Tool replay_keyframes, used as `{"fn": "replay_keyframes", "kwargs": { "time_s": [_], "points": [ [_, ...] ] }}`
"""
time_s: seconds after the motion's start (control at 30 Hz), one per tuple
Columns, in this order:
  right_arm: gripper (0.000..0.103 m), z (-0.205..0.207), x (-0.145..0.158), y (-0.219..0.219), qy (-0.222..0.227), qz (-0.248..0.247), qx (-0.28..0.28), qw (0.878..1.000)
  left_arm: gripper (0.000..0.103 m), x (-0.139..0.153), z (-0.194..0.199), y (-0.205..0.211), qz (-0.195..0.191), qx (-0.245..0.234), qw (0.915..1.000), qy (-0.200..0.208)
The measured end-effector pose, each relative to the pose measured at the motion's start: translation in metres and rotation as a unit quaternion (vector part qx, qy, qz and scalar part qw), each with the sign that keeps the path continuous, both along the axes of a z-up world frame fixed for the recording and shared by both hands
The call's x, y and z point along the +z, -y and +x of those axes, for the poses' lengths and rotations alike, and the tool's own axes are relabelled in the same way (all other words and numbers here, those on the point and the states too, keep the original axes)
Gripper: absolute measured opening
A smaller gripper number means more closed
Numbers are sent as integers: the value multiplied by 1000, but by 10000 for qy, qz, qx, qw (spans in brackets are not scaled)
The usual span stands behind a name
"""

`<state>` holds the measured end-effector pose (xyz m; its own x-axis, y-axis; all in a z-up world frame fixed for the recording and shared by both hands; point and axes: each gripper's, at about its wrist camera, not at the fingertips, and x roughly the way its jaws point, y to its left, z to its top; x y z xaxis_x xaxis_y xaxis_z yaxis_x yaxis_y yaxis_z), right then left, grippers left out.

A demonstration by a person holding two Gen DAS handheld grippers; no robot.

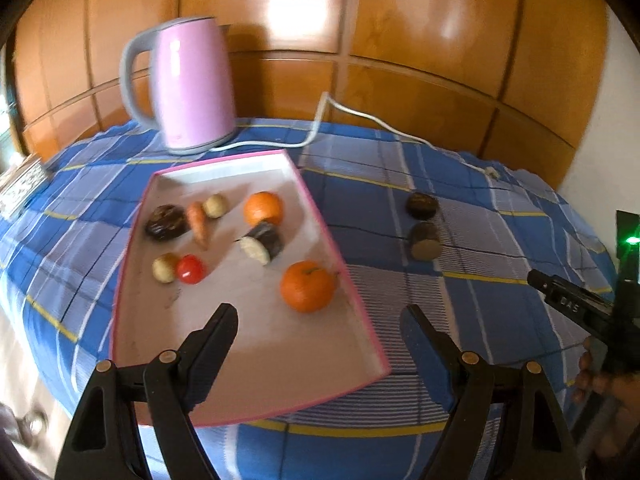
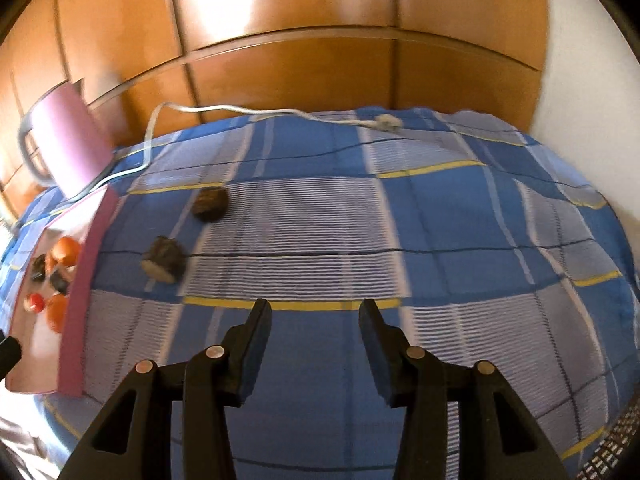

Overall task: Organize fruits
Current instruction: 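Reach the left tool toward the dark cylindrical slice on the cloth, then grasp the dark cylindrical slice with the left tool and lift it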

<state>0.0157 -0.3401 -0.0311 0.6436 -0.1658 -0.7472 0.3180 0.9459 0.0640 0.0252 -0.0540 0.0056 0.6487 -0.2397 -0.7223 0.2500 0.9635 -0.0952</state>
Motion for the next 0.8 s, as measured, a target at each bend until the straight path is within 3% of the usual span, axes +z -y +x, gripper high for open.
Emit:
{"fn": "replay_keyframes", "kwargs": {
  "time_s": [0.33,0.8],
  "points": [
    [46,-17,-16,49,-115,-49,-887,9960,83,8,17,50,-39,-750,9972,-15],
    [46,-28,-31,72,-101,-2,-1245,9922,74,-5,61,98,33,-1000,9944,-330]
  ]
}}
